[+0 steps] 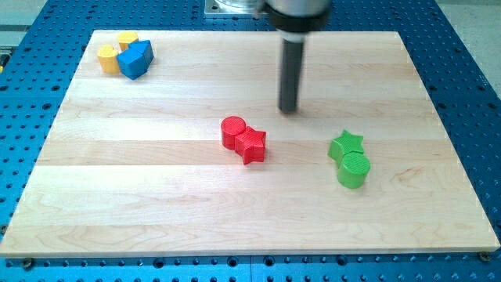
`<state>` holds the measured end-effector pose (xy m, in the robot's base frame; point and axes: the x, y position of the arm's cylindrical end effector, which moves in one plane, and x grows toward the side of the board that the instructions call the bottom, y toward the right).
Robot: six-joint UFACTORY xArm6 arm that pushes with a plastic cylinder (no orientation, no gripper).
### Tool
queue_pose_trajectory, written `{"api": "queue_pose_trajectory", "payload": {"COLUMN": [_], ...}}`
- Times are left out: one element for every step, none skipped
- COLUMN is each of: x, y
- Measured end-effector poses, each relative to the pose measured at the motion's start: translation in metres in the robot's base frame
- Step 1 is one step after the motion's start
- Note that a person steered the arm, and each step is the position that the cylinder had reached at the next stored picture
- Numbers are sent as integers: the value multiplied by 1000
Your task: Place red circle to the top left of the red star
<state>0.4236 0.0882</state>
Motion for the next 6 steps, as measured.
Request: {"api": "queue_pose_trajectory", "payload": {"x": [88, 88, 83, 52, 19, 22], "y": [19, -27, -64, -82, -118, -170]}}
